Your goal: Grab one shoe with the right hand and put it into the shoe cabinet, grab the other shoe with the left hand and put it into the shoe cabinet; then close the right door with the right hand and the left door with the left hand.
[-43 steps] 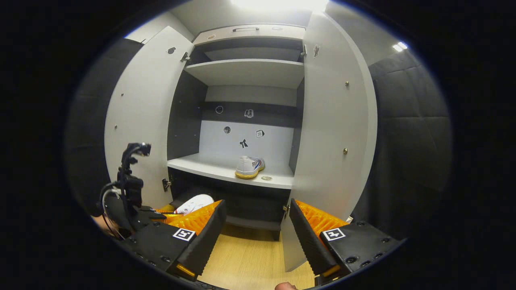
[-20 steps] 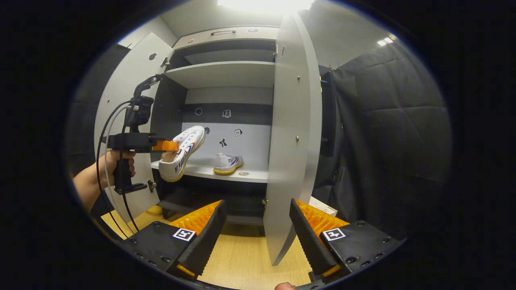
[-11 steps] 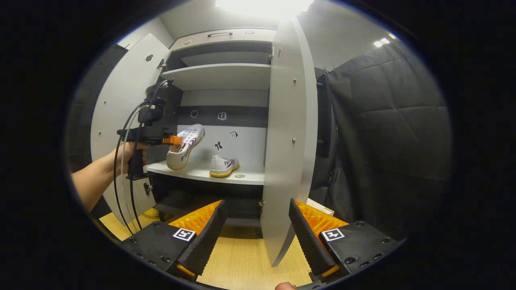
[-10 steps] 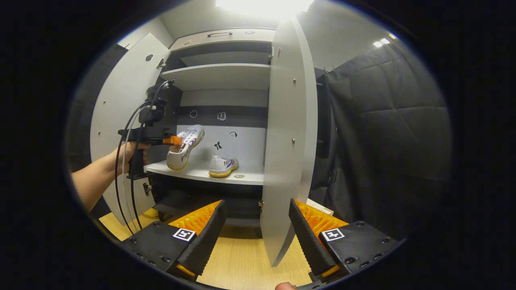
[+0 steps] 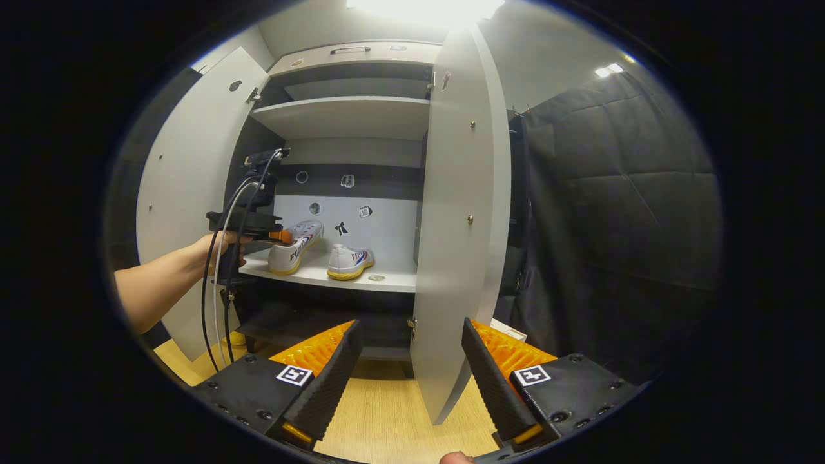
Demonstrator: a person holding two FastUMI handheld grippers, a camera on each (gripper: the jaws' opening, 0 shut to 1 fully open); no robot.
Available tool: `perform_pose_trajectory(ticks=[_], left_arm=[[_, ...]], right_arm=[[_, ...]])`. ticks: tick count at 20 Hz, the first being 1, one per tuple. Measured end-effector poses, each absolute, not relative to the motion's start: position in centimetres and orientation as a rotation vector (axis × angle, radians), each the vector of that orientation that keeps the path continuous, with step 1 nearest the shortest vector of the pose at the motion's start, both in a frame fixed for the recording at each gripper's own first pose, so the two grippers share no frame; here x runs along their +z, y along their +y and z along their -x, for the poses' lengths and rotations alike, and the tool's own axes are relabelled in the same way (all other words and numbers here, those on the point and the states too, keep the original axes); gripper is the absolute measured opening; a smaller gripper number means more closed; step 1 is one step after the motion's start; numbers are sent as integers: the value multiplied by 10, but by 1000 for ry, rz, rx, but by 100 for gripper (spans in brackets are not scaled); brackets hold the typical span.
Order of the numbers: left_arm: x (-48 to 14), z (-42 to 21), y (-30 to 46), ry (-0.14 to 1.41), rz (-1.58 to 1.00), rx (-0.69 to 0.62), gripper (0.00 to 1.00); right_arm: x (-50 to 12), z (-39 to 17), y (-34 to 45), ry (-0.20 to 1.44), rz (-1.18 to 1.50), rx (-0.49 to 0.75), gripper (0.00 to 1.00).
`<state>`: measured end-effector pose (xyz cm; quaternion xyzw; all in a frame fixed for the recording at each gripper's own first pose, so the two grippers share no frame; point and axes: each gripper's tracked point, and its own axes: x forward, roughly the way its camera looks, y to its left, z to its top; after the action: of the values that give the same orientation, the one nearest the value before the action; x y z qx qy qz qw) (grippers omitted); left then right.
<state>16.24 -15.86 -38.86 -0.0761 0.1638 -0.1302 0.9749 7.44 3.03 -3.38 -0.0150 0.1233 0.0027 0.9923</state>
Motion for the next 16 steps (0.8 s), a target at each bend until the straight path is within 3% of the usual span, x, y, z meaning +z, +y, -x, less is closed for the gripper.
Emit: perform_pose_trajectory(ticks=[6, 8, 9, 10, 14, 16], left_arm=[[-396, -163, -159, 354, 165, -253, 2], [-383, -164, -153, 308, 151, -235, 10], [-376, -169, -146, 273, 124, -212, 21], [-370, -170, -146, 251, 106, -209, 24], [-342, -144, -144, 192, 79, -190, 97], [-331, -126, -146, 176, 89, -187, 96]], right_arm=[[-28, -71, 35, 231, 35, 21, 98], [-27, -68, 35, 231, 33, 23, 98], [-27, -65, 34, 232, 33, 25, 98], [-27, -63, 33, 232, 32, 27, 98], [-15, -53, 27, 209, 16, 37, 98], [-7, -48, 22, 194, 13, 42, 98]])
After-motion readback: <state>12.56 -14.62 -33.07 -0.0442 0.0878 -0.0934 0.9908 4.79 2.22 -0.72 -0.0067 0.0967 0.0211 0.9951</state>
